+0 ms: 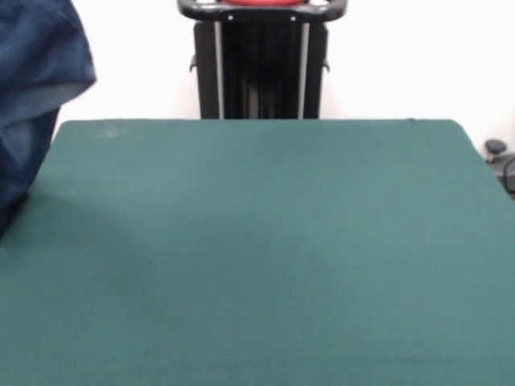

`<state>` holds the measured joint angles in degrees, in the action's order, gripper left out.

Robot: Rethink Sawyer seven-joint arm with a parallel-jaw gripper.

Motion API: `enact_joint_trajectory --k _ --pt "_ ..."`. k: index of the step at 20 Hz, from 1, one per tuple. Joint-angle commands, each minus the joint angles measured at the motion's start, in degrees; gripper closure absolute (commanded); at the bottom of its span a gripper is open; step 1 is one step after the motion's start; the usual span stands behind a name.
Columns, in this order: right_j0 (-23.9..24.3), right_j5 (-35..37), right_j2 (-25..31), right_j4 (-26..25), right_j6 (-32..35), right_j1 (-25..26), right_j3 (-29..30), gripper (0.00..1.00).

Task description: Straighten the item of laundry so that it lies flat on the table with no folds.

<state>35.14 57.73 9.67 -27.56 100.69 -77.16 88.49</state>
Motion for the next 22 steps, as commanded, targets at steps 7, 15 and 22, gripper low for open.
enact_joint_trajectory --k 7,15,22 --pt "-16.5 0.1 -9.1 0.1 35.5 3.5 10.4 1.0" --pt "-24.6 -2.6 -12.5 4.0 46.4 6.3 13.4 1.0" --pt "-29.8 -7.0 -13.4 7.9 50.8 9.0 17.1 1.0"
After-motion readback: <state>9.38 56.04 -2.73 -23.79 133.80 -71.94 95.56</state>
